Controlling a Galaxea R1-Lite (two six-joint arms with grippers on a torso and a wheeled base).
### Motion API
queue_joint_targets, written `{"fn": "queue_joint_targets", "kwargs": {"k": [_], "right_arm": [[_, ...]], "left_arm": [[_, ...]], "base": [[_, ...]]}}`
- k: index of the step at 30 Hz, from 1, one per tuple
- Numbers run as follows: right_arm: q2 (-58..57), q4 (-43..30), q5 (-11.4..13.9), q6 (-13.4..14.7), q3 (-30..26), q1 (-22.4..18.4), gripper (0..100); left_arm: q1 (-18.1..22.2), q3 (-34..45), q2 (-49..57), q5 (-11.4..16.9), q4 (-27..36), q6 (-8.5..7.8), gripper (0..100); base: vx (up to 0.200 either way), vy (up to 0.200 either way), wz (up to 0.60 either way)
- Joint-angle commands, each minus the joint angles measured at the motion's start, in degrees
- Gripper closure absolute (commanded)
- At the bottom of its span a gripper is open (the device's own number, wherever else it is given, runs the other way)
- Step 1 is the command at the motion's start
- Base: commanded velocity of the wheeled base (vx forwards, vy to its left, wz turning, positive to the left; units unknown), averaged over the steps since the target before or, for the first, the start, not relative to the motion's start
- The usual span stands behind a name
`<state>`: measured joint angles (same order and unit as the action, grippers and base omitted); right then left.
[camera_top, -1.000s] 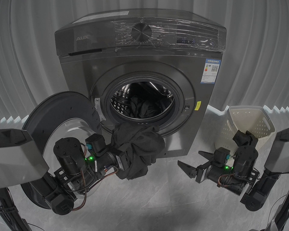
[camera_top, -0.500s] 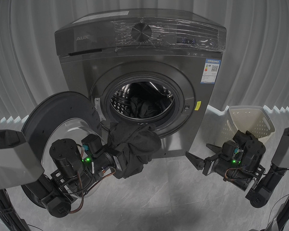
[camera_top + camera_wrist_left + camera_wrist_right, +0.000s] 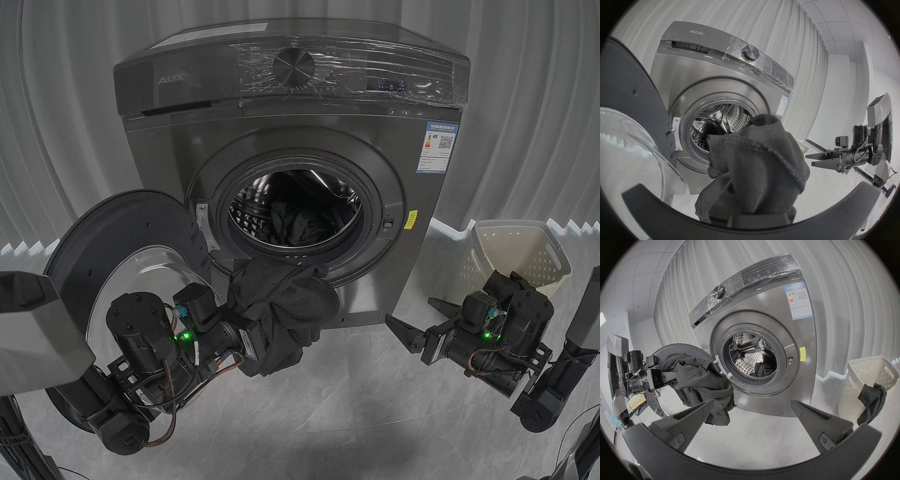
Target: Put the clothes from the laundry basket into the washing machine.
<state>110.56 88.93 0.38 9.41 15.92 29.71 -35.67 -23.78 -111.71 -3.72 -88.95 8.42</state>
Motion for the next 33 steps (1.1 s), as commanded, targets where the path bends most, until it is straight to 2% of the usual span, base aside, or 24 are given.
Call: {"fn": "queue_joint_targets", "kwargs": {"k": [1,11,20,29,33], "right_arm": [[-0.3,0.0,0.1,-0.1,0.3,-0.4,0],[-1.7,0.0,0.1,-0.3,0.6,-2.1,0],[-1.2,0.0,0.1,-0.2,0.5,-1.1,0],[-1.0,0.0,0.1,-0.1,0.5,-0.8,0],[-1.0,0.0,0.1,-0.1,0.4,-0.5,0]], "left_arm": [[0.0,0.2,-0.5,-0.1,-0.3,0.01,100],[0.0,0.0,-1.2,0.0,-0.3,0.01,100],[0.0,-0.1,-2.4,0.0,-0.3,-0.07,100],[-1.1,0.1,-2.8,-0.1,-0.3,-0.16,100],[-1.2,0.1,-3.2,-0.1,-0.3,-0.16,100]], "base": [[0.000,0.000,0.00],[0.000,0.000,0.00],[0.200,0.000,0.00],[0.000,0.000,0.00],[0.200,0.000,0.00]]}}
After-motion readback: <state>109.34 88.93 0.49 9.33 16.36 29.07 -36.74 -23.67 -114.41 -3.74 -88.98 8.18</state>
